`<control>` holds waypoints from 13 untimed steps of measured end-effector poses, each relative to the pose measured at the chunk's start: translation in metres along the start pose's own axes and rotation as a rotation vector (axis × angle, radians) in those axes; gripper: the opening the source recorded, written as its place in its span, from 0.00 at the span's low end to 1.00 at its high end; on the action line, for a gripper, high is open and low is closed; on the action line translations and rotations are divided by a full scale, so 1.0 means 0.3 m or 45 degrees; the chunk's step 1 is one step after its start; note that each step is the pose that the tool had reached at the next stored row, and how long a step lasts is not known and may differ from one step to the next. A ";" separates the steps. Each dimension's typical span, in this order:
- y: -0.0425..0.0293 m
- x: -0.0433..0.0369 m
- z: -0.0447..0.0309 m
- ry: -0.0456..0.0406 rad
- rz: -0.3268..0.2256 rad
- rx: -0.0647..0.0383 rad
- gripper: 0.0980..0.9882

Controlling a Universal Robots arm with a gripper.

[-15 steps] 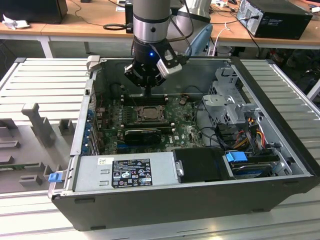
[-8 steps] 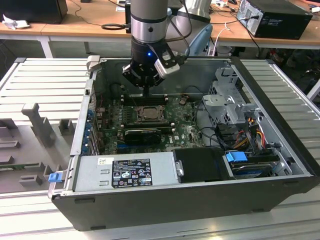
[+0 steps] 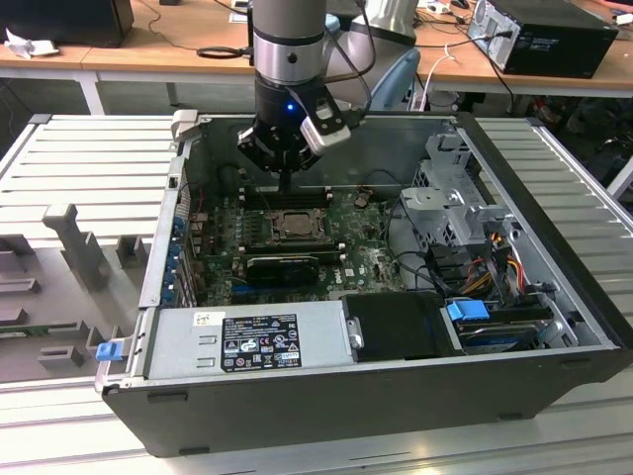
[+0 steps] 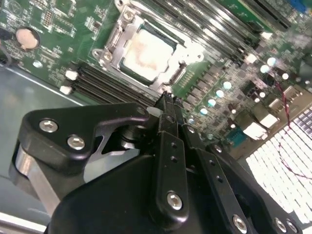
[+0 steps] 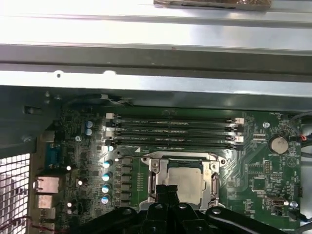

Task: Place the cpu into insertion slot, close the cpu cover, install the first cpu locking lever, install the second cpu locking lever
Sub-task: 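Install the first cpu locking lever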

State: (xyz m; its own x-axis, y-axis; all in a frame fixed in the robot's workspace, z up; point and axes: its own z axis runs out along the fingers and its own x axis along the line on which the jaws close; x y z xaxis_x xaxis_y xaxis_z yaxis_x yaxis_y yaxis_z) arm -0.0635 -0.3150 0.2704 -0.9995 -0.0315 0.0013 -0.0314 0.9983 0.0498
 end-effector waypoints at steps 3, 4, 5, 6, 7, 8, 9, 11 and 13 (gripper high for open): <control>0.003 0.080 0.001 0.000 0.000 0.000 0.01; 0.003 0.101 0.002 0.000 0.000 0.000 0.01; 0.004 0.116 0.003 0.000 0.000 0.000 0.01; 0.007 0.135 0.009 0.000 0.000 0.000 0.01; 0.008 0.148 0.015 0.000 0.000 0.000 0.01; 0.011 0.153 0.019 0.000 0.000 0.000 0.01; 0.017 0.159 0.023 0.000 0.000 0.000 0.01; 0.032 0.166 0.032 0.000 0.000 0.000 0.01; 0.049 0.166 0.037 0.000 0.000 0.000 0.01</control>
State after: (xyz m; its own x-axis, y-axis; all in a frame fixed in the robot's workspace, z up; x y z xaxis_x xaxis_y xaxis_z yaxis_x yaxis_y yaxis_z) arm -0.1137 -0.3014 0.2601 -0.9995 -0.0316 0.0012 -0.0315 0.9983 0.0497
